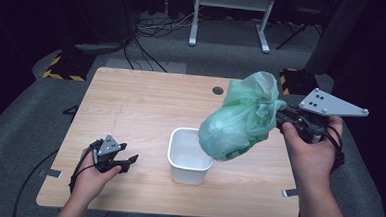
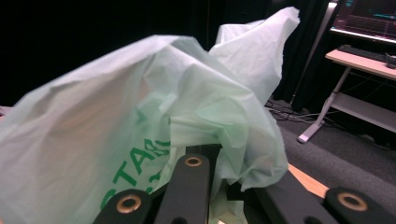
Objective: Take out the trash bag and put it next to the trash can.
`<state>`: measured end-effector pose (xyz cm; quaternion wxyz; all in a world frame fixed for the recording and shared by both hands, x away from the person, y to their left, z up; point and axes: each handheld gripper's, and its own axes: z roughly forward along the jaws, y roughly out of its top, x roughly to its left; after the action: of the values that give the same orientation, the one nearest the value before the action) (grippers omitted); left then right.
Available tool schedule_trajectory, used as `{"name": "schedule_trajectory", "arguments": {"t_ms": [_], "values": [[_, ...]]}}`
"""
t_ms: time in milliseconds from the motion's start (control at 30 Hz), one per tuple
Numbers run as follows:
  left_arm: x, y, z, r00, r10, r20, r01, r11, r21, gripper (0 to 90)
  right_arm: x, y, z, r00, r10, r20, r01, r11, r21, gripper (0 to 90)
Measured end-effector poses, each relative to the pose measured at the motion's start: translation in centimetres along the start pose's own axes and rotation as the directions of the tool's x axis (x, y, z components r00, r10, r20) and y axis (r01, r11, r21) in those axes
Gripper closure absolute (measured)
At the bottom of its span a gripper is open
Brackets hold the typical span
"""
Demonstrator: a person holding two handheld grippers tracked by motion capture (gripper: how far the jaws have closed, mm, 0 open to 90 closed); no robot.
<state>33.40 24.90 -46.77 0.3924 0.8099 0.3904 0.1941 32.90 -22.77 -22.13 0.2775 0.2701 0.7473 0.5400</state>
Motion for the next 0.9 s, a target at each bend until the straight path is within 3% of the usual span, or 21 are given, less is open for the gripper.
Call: {"name": "schedule_trajectory", "arguments": {"t_ms": [167,433,667,900], "values": [[-0.1,-0.2,0.1,1.0,-0.005,0.005,0.005,0.9999,0.013,38.5,-0.8,-0.4,-1.0,0.9997,0.018,0.015,-0.018,1.0,-0.011,89.3],[0.0,-0.4,0.1,0.9999,-0.012,-0.003,0.012,0.9998,0.013,38.6,-1.8,-2.0,-1.2,0.9976,0.016,0.067,-0.019,0.999,0.04,89.3],[0.1,-0.8,0.1,0.9997,-0.024,-0.008,0.024,0.9995,0.022,38.6,-3.8,-5.0,-1.0,0.9916,0.058,0.116,-0.07,0.993,0.099,89.3],[0.2,-1.3,-0.1,0.9994,-0.03,-0.019,0.03,0.999,0.032,38.6,-4.5,-8.1,0.5,0.9899,0.097,0.104,-0.113,0.98,0.167,89.2]]}}
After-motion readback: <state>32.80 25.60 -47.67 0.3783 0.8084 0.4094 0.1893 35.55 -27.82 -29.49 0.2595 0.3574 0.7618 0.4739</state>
